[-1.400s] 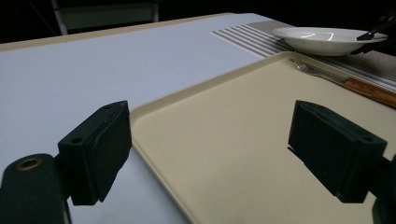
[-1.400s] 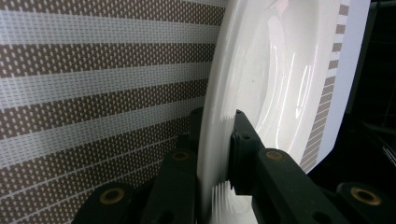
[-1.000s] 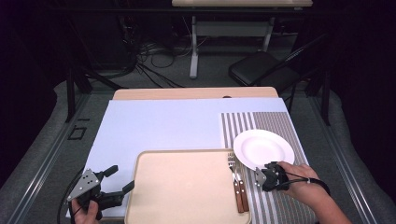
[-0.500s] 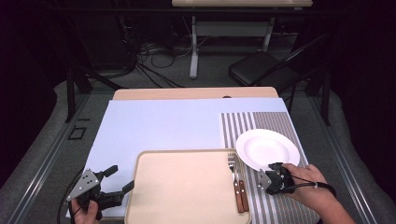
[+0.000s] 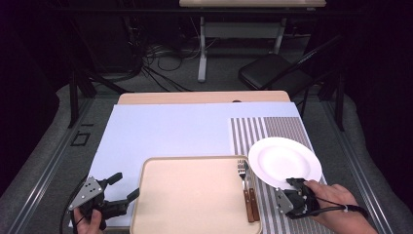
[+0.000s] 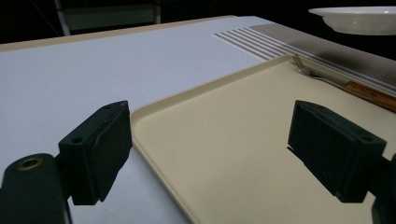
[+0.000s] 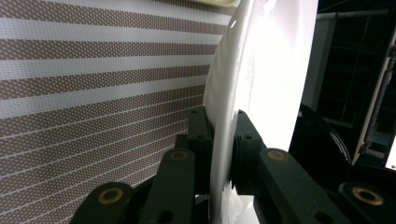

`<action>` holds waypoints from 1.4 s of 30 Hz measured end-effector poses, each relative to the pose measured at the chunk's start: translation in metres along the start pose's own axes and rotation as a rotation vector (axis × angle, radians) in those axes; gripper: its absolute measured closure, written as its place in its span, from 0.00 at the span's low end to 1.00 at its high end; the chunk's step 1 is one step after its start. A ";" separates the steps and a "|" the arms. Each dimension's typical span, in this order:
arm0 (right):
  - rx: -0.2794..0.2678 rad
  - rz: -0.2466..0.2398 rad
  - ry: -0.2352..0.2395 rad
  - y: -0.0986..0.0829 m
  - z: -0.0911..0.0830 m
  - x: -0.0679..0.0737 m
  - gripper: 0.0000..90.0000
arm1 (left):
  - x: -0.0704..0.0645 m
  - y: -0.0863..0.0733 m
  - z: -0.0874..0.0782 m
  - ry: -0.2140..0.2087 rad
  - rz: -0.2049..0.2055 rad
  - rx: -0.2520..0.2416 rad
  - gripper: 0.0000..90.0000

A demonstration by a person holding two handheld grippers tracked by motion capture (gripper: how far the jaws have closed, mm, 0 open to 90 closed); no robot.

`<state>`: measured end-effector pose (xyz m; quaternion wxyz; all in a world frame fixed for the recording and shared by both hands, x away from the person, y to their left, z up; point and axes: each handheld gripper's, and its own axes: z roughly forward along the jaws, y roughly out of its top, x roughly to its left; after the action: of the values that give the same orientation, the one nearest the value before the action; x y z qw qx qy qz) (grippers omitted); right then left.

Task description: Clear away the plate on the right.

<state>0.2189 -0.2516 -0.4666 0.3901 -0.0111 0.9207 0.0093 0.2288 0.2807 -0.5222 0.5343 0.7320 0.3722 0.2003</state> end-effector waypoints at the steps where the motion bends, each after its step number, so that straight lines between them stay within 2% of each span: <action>1: 0.019 -0.002 0.004 0.002 -0.004 0.001 0.91 | 0.000 0.000 0.000 0.000 0.001 0.001 0.16; 2: 0.002 -0.007 -0.007 0.003 -0.005 0.002 0.91 | 0.000 0.000 0.000 0.001 0.001 0.001 0.16; 4: 0.013 -0.014 -0.001 0.007 -0.009 0.003 0.91 | 0.000 0.000 0.000 0.001 0.003 0.000 0.16; 9: -0.021 -0.030 -0.017 0.023 -0.012 0.009 0.91 | 0.000 0.000 0.000 -0.002 0.007 0.002 0.16; 10: -0.001 -0.040 -0.003 0.028 -0.015 0.010 0.90 | 0.000 0.001 0.000 -0.002 0.007 0.002 0.16; 11: -0.053 -0.045 -0.038 0.032 -0.013 0.012 0.91 | 0.000 0.000 0.000 -0.002 0.007 0.002 0.16; 12: -0.056 -0.050 -0.039 0.037 -0.014 0.013 0.90 | 0.000 0.000 0.000 -0.002 0.004 0.000 0.16; 13: -0.044 -0.058 -0.017 0.043 -0.017 0.013 0.90 | 0.000 0.000 0.000 -0.002 0.004 0.000 0.16; 18: -0.080 -0.079 -0.021 0.070 -0.022 0.018 0.90 | 0.000 0.001 0.000 -0.005 0.009 0.000 0.16; 20: -0.087 -0.103 -0.020 0.081 -0.023 0.020 0.90 | 0.000 0.001 0.000 -0.007 0.009 0.001 0.16; 31: -0.170 -0.170 -0.012 0.135 -0.016 0.029 0.90 | 0.000 0.001 0.000 -0.010 0.007 -0.005 0.16; 38: -0.221 -0.200 0.006 0.162 -0.010 0.038 0.90 | 0.000 0.001 0.000 -0.011 0.007 -0.005 0.16; 42: -0.228 -0.213 0.009 0.175 -0.004 0.043 0.90 | 0.000 0.001 0.000 -0.011 0.007 -0.005 0.16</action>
<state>0.1812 -0.0772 -0.4931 0.3810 -0.1532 0.9089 0.0723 0.2295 0.2807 -0.5214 0.5375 0.7332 0.3659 0.1990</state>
